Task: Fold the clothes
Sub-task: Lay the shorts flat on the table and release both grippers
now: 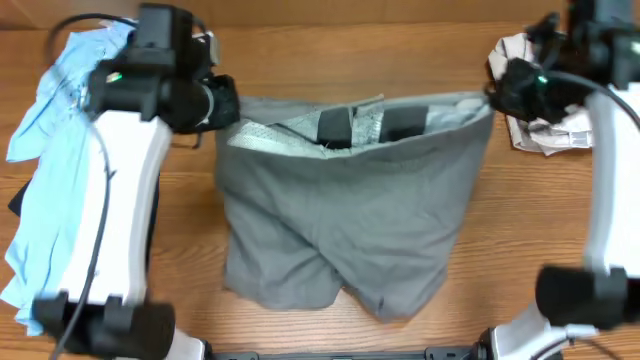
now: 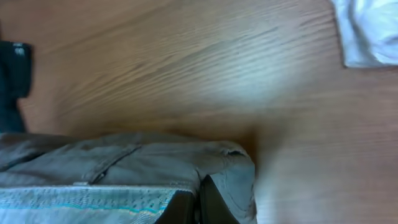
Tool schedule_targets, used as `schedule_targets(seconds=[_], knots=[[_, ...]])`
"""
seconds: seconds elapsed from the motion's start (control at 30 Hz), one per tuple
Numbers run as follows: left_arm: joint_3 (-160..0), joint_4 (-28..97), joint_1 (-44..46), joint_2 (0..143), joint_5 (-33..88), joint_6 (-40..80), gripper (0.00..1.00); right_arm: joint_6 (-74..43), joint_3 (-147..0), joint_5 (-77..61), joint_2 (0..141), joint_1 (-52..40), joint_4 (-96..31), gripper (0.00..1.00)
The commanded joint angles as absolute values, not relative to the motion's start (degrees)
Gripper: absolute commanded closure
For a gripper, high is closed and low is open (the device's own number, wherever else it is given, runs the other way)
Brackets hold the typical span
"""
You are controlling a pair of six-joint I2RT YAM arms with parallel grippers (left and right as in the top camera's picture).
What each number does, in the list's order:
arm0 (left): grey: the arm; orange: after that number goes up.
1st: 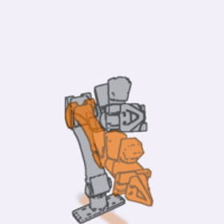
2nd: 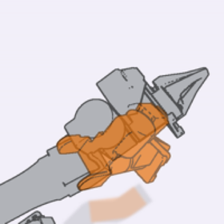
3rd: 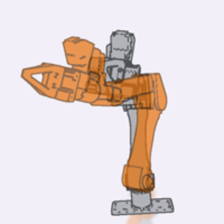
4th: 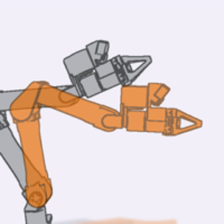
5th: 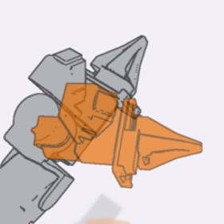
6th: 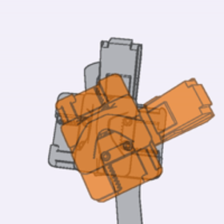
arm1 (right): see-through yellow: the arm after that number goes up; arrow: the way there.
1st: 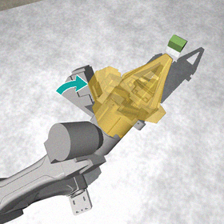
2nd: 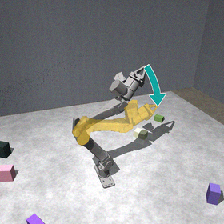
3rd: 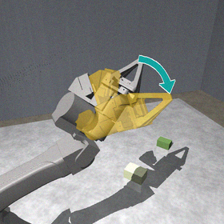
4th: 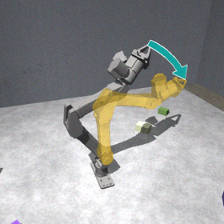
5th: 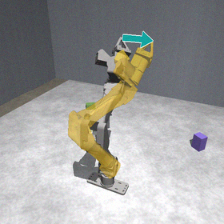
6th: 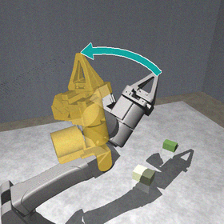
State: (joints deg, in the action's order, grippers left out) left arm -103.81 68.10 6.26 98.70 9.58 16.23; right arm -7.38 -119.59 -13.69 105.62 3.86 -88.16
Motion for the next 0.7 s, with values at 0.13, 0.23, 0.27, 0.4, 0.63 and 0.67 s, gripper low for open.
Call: schedule_targets(seconds=[0.13, 0.23, 0.27, 0.4, 0.63, 0.67], knots=[[-100.6, 36.5, 4.2, 116.1, 6.2, 16.3, 0.27, -7.0, -119.9, -12.2, 120.0, 2.8, -61.9, 0.28], [-100.6, 27.4, 4.2, 117.4, 9.1, 16.3, 0.0, -7.0, -119.9, -12.7, 120.7, 1.7, -55.6, 0.0], [-100.9, 25.8, 4.2, 117.4, 9.9, 16.3, 0.0, -7.0, -119.9, -12.8, 120.7, 1.3, -54.3, 0.0], [-106.2, 27.3, 4.2, 116.9, 10.6, 16.3, 0.0, -7.0, -122.2, -12.7, 120.0, 0.4, -55.2, 0.0], [-116.3, 45.3, 5.0, 116.9, 10.6, 11.9, 0.0, -7.0, -124.4, -12.8, 118.0, 0.4, -67.9, 0.0], [-116.4, 47.1, 5.5, 116.9, 10.6, 9.9, 0.0, -7.0, -124.4, -12.8, 118.0, 0.4, -70.4, 0.0]])
